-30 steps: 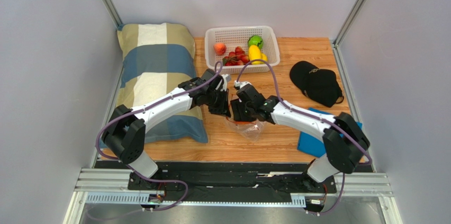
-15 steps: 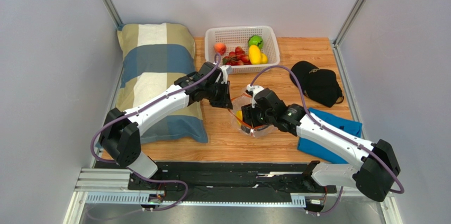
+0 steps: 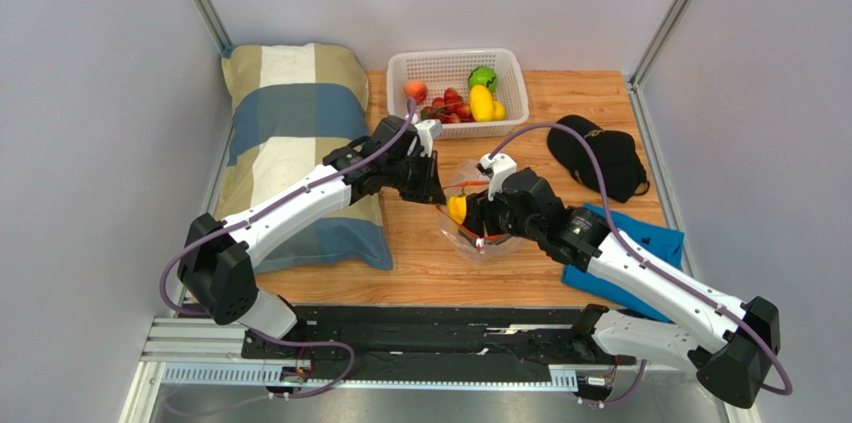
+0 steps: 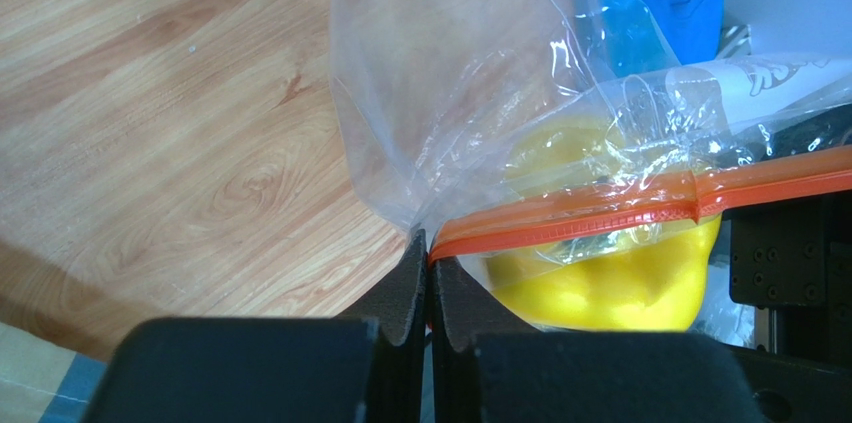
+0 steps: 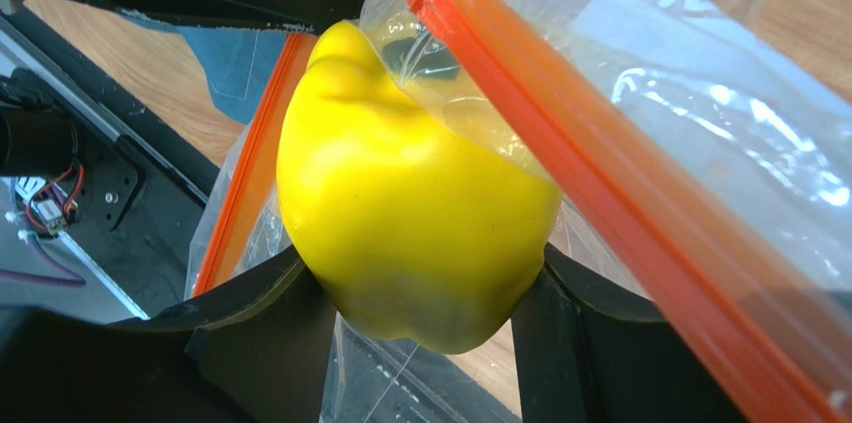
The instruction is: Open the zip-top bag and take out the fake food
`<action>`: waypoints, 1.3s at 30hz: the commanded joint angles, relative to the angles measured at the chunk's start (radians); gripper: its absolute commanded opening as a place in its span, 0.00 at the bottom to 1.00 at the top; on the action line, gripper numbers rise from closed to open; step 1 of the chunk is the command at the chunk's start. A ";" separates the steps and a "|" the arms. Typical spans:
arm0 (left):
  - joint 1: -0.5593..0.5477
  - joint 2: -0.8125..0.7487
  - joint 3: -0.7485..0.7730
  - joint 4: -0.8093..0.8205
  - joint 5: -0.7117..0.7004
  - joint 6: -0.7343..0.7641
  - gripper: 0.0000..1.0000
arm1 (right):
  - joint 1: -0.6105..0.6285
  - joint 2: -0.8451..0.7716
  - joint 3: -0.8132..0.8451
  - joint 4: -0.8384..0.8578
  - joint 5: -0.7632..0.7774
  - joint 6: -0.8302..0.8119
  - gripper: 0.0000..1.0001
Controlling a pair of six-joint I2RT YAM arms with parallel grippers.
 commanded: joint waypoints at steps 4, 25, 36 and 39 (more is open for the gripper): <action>0.019 -0.028 0.012 -0.093 -0.102 0.045 0.00 | -0.002 -0.029 0.038 0.137 0.110 0.021 0.00; -0.150 -0.114 0.037 -0.101 -0.203 0.048 0.00 | -0.067 0.473 0.492 -0.251 -0.071 0.299 0.00; -0.043 -0.072 -0.011 -0.056 -0.221 0.108 0.00 | -0.094 0.300 0.463 -0.461 -0.509 0.296 0.00; -0.043 -0.053 0.005 -0.041 -0.199 0.114 0.00 | -0.097 0.287 0.439 -0.426 -0.696 0.244 0.00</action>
